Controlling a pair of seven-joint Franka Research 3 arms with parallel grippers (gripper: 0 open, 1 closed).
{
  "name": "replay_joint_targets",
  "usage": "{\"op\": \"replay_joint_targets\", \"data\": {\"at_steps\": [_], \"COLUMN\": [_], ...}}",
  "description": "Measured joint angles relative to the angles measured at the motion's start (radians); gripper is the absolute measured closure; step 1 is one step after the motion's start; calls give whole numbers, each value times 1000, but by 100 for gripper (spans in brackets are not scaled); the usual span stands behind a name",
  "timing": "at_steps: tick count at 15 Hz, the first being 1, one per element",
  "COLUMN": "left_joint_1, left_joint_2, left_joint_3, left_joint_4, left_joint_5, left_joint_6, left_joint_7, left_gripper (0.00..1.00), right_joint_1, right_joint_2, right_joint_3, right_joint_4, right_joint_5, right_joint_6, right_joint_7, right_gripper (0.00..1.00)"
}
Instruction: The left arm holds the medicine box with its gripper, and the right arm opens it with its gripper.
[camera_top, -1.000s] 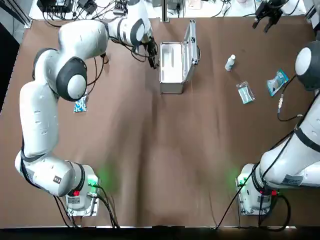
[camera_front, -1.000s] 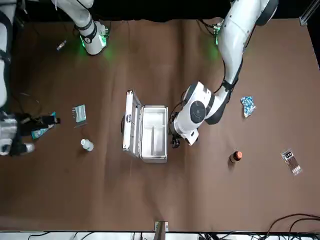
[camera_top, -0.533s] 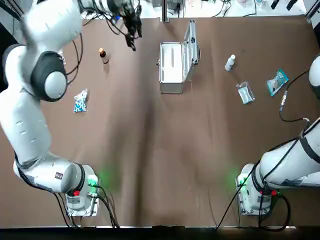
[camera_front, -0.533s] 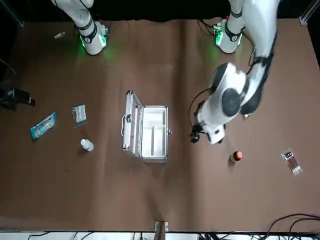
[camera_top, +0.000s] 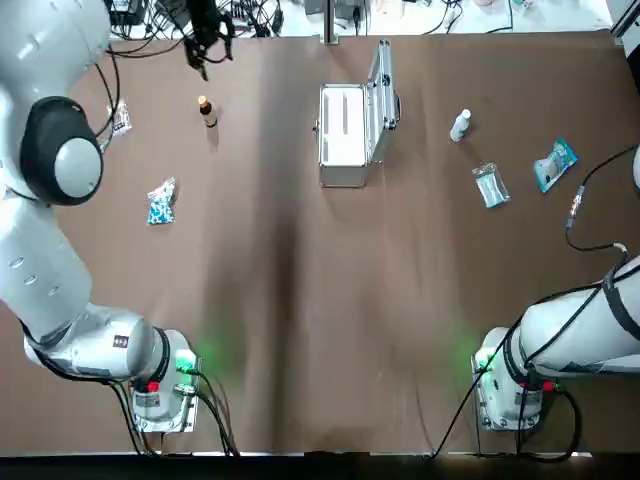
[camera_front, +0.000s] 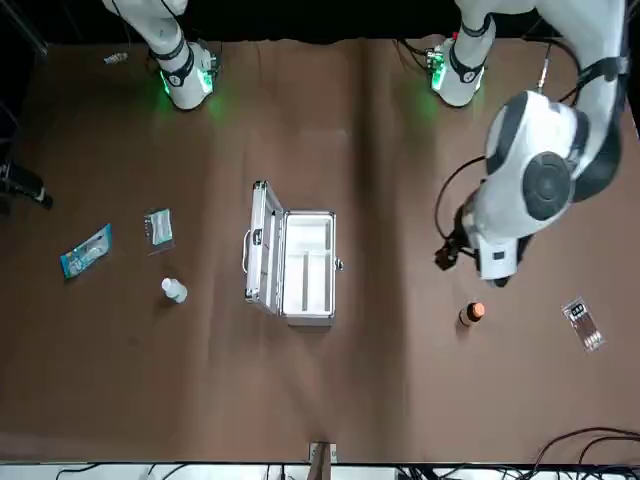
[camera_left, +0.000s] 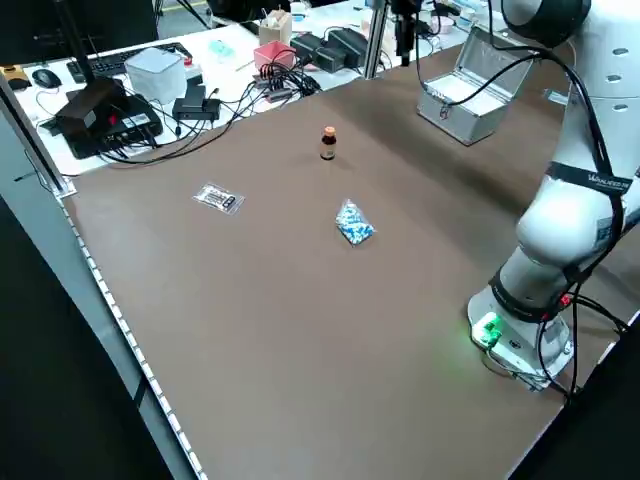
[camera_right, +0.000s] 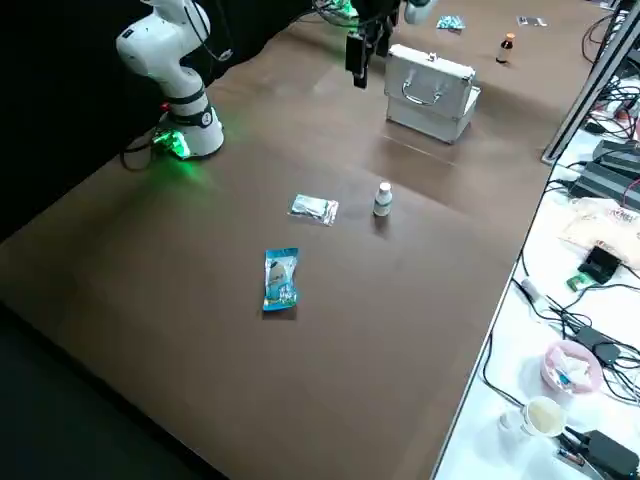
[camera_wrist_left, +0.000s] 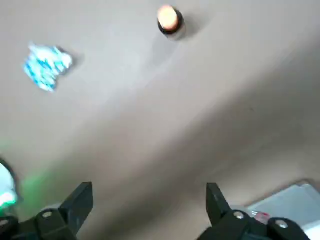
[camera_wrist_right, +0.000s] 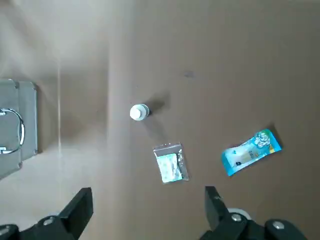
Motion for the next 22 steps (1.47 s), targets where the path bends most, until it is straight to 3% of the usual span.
{"op": "replay_joint_targets", "data": {"at_steps": [3, 7, 13, 17, 22], "left_joint_1": [58, 172, 150, 83, 74], "left_joint_2": [-65, -150, -169, -188, -200], "left_joint_3": [11, 21, 44, 116, 127], "left_joint_4": [19, 60, 61, 43, 25], "left_joint_5": [48, 41, 35, 35, 35], "left_joint_6": [-106, -158, -149, -119, -45], "left_joint_7": [181, 424, 979, 1083, 1078], "left_gripper": [0, 0, 0, 0, 0], "right_joint_1": [32, 44, 44, 56, 95], "right_joint_2": [-24, -26, -26, -26, -26], "right_joint_3": [1, 1, 1, 3, 4], "right_joint_4": [-6, -12, -18, -20, -23], "right_joint_5": [-4, -12, -22, -67, -115], "right_joint_6": [0, 0, -3, -3, -3], "right_joint_7": [54, 68, 68, 67, 71], "right_gripper": [1, 1, 1, 1, 1]}}
